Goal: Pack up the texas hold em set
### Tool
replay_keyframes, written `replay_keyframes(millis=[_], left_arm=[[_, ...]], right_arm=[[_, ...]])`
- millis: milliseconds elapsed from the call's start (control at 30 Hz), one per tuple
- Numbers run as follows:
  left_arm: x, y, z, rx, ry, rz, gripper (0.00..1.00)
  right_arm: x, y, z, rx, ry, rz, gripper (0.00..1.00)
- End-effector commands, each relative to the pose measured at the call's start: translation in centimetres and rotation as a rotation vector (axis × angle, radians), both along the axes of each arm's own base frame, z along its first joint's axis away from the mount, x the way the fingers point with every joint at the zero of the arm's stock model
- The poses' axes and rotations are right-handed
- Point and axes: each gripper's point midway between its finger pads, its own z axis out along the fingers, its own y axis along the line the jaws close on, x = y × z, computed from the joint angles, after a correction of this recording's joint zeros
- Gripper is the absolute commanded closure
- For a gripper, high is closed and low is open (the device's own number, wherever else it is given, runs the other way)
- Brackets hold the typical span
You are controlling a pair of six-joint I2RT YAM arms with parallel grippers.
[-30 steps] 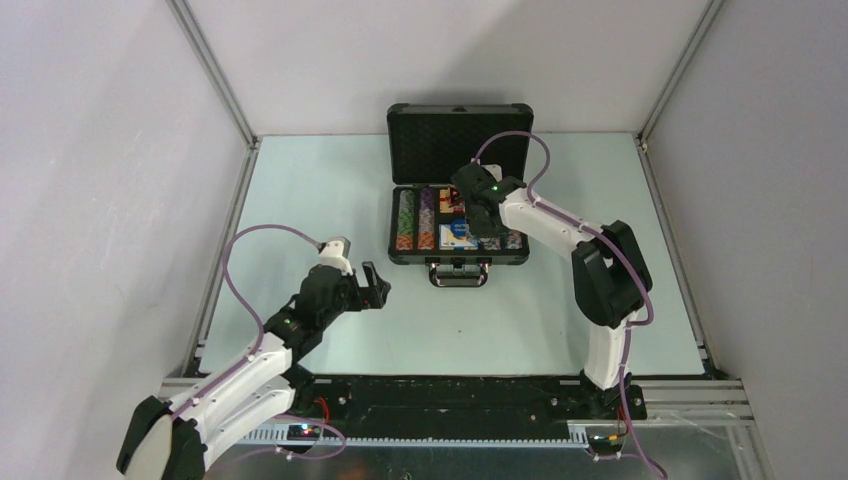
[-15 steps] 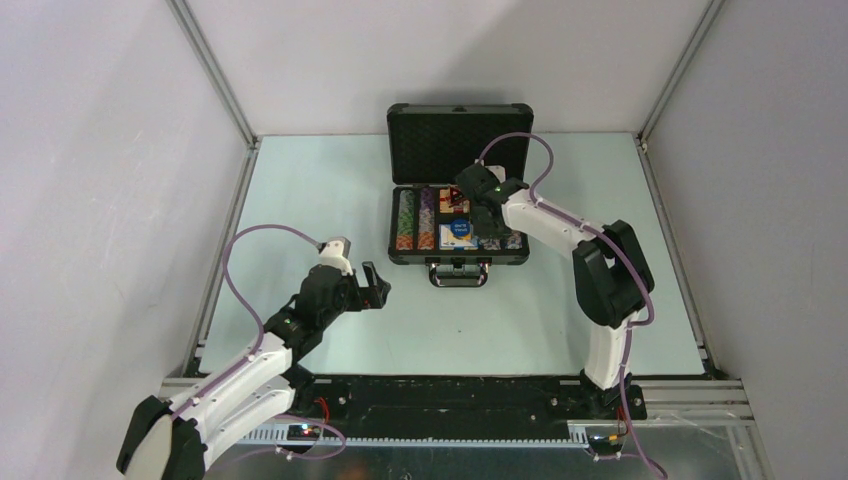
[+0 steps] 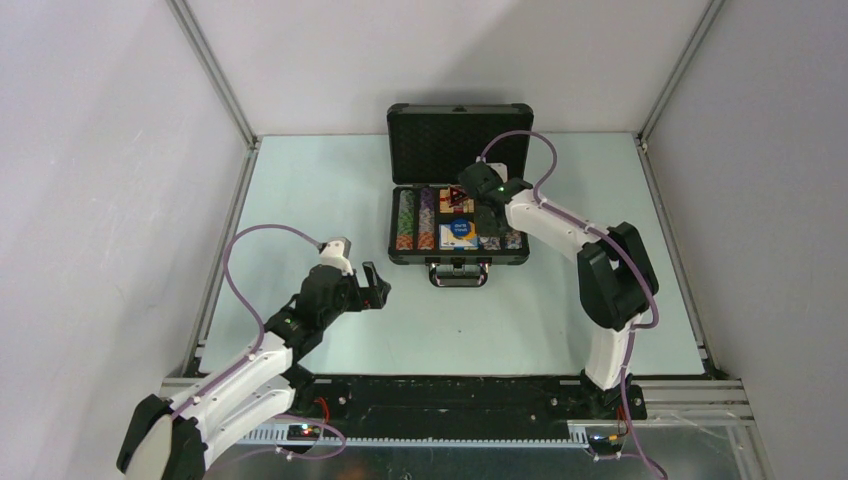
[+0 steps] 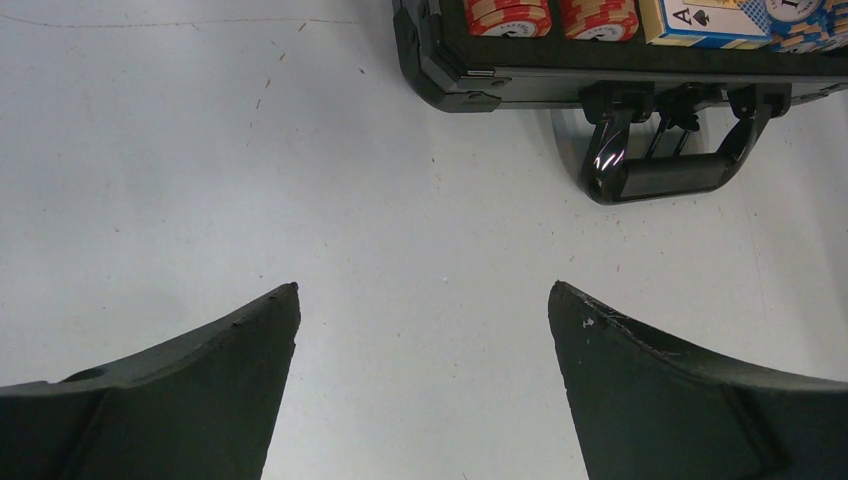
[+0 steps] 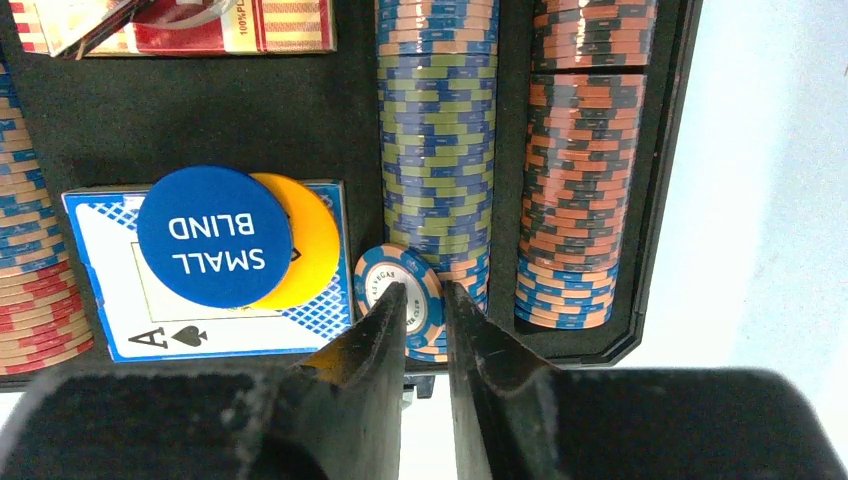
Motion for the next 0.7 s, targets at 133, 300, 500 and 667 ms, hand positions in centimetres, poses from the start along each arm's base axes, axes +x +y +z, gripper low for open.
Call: replay_keyframes(millis=[133, 300, 500, 667], left_arm=[[0.7, -0.1, 1.0, -0.002, -0.041, -0.001, 0.02], [0.7, 0.0, 1.0, 0.001, -0.039, -0.001, 0.02], [0.7, 0.0, 1.0, 0.000, -0.039, -0.001, 0.02], [0.7, 0.0, 1.0, 0.000, -0.039, 0.000, 0.02]], right_arm=[[-0.6, 0.2, 0.0, 0.035, 0.020, 0.017, 0.80], [-0.6, 0.7, 0.6, 0.062, 0.008, 0.027, 0.80], [-0.7, 1.3, 1.2, 0.091, 0.000, 0.041, 0.80], [-0.8, 2.3, 1.7, 0.144, -0.006, 0.060, 0.80]])
